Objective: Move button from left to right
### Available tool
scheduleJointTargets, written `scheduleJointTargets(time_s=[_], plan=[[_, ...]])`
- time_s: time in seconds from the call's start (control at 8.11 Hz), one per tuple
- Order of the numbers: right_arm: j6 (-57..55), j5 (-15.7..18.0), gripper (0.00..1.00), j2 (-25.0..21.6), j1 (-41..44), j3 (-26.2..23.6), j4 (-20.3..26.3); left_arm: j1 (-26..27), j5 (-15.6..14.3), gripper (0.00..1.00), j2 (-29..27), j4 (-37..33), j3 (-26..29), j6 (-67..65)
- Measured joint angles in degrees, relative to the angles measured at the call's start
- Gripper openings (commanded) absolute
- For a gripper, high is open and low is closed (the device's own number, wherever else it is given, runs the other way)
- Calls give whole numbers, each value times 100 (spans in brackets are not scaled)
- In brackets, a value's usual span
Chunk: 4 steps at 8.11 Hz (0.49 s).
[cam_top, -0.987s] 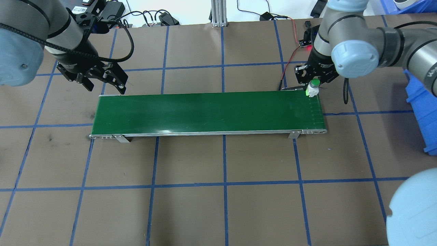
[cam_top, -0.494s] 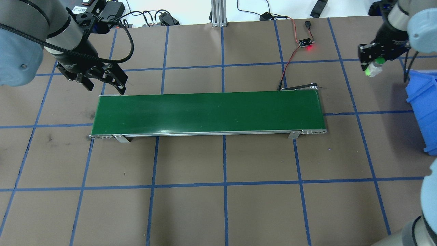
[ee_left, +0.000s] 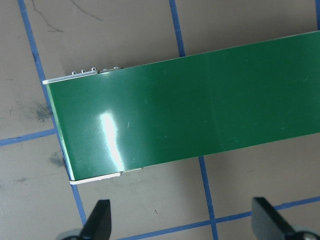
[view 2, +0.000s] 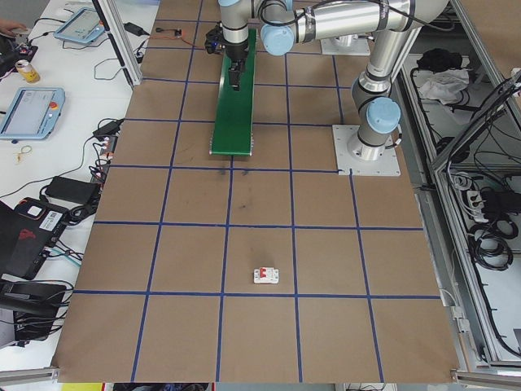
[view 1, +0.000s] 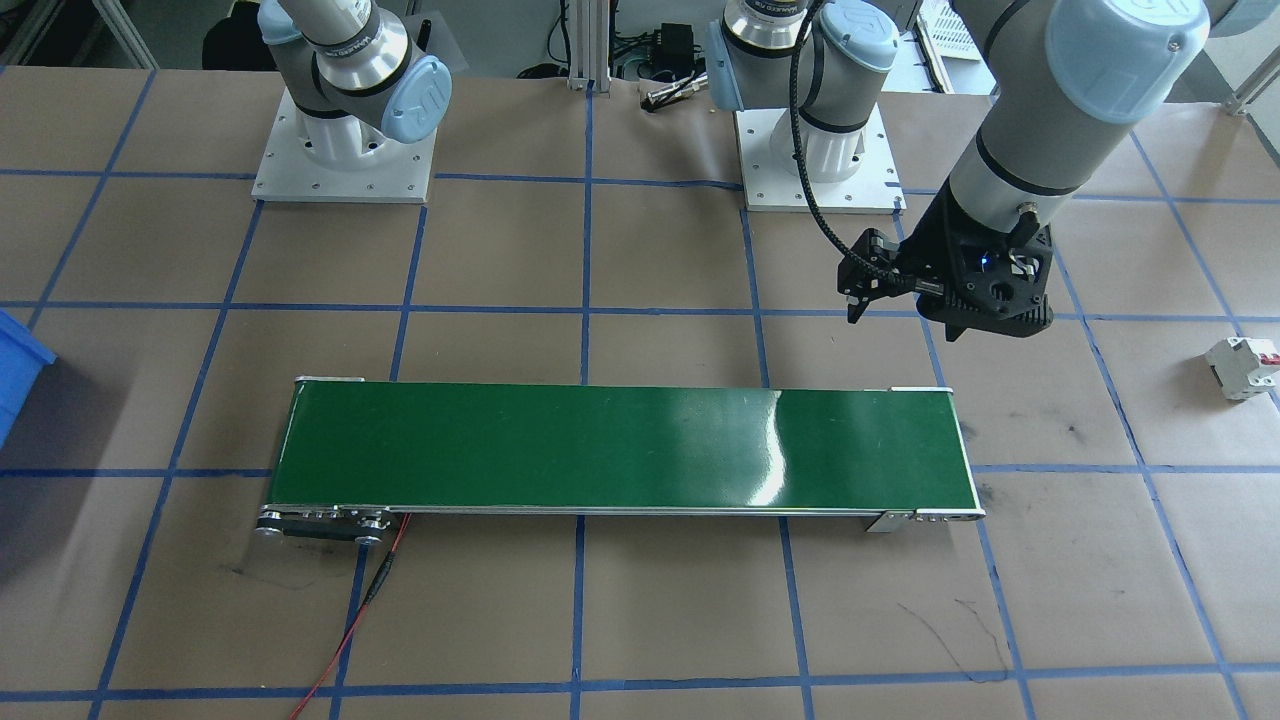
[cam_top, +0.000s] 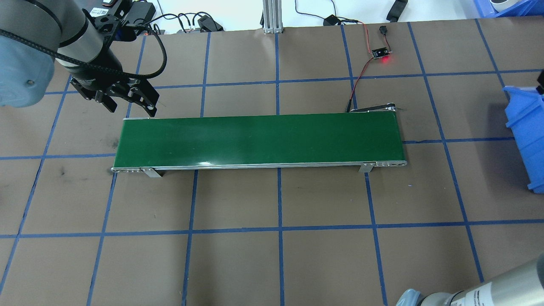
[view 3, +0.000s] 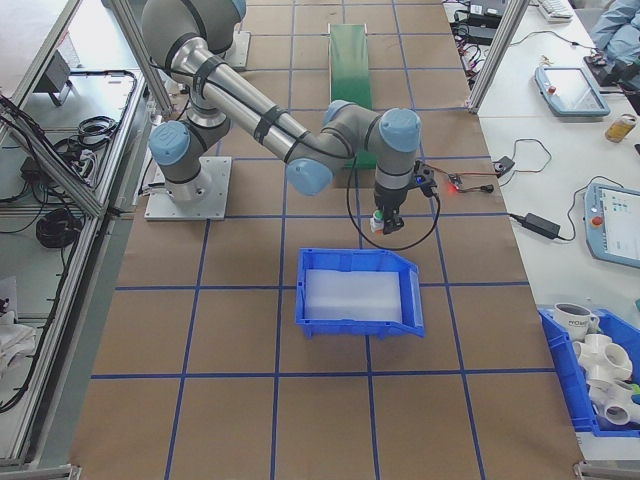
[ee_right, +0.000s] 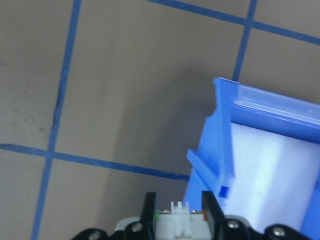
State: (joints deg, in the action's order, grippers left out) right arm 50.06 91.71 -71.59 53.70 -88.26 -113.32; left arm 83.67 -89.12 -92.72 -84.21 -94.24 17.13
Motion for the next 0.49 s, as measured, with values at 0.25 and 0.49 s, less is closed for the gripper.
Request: scheduleJointTargets(time_s=[0.25,0.49], plan=[[1095,-26,38,198,-718,2,-418,0,0,100,0,1,0,0],[1661,-74,46,568,-1097,-39,-695,0,0,100,0,2,-4,-3]])
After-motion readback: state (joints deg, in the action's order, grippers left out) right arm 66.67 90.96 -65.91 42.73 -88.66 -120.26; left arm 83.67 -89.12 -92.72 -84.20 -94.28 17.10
